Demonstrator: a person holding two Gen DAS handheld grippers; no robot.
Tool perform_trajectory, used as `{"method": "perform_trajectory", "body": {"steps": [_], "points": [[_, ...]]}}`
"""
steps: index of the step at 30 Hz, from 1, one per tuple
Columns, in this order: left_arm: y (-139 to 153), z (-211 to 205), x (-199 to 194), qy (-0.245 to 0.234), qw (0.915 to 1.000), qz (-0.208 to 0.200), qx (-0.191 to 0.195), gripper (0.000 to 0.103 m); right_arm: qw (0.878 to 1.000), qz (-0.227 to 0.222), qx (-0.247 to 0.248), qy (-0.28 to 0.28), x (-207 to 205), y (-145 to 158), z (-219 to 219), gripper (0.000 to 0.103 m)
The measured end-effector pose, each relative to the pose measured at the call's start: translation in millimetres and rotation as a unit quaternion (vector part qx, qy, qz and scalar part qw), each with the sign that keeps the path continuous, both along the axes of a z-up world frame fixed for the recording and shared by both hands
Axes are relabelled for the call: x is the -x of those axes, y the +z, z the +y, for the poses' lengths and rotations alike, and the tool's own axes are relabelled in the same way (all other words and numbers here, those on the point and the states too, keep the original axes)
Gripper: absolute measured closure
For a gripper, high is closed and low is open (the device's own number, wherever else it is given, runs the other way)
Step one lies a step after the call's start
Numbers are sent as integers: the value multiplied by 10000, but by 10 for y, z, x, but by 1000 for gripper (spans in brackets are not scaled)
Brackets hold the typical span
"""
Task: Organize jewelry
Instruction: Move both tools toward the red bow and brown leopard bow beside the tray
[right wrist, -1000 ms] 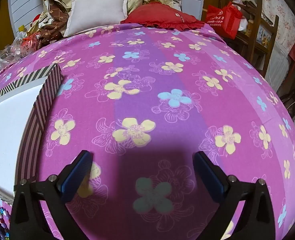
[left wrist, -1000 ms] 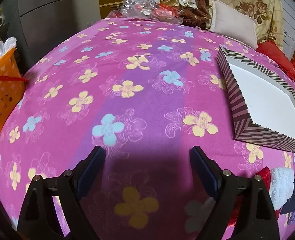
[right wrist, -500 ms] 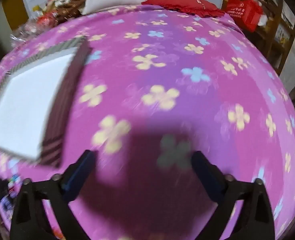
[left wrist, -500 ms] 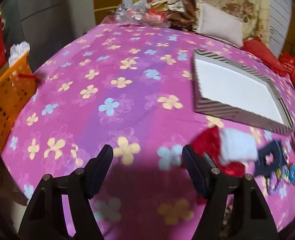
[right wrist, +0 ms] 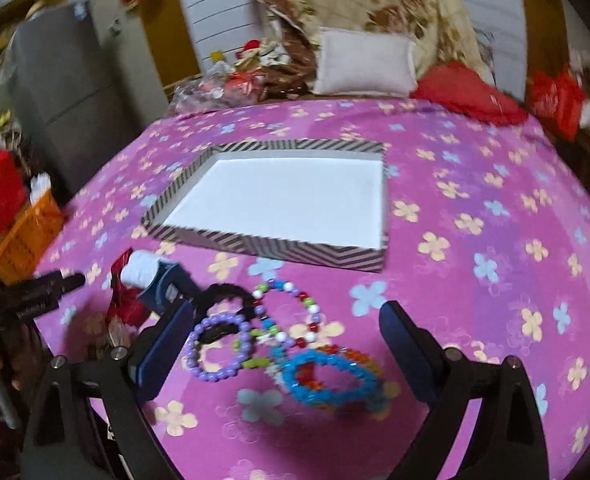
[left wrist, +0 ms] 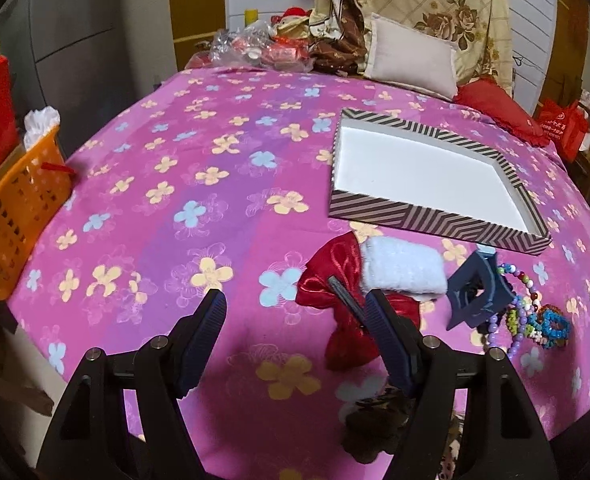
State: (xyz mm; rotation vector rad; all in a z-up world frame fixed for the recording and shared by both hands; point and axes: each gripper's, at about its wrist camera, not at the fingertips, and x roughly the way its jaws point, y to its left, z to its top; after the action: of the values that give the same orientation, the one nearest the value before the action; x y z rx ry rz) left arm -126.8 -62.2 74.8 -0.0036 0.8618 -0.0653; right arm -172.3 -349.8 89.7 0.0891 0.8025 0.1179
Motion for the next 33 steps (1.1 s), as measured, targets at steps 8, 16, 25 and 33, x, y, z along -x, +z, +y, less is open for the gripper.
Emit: {"method": "perform_trajectory", "body": {"steps": [8, 16, 25, 33], "points": [[53, -100, 60, -91, 9999, -54, 10, 33, 9991, 74, -56, 408, 124, -47, 396, 7], [40, -141, 105, -38, 10000, -59, -5, 33, 9990, 75, 139, 413, 157, -42, 571, 7], [28, -125, 113, -46, 10000, -51, -55, 33, 9995, 114, 258, 113, 133, -34, 498, 7], [-14, -85, 85, -58, 10000, 35, 9, 33, 9990, 217, 380, -2, 102, -82, 509, 7]]}}
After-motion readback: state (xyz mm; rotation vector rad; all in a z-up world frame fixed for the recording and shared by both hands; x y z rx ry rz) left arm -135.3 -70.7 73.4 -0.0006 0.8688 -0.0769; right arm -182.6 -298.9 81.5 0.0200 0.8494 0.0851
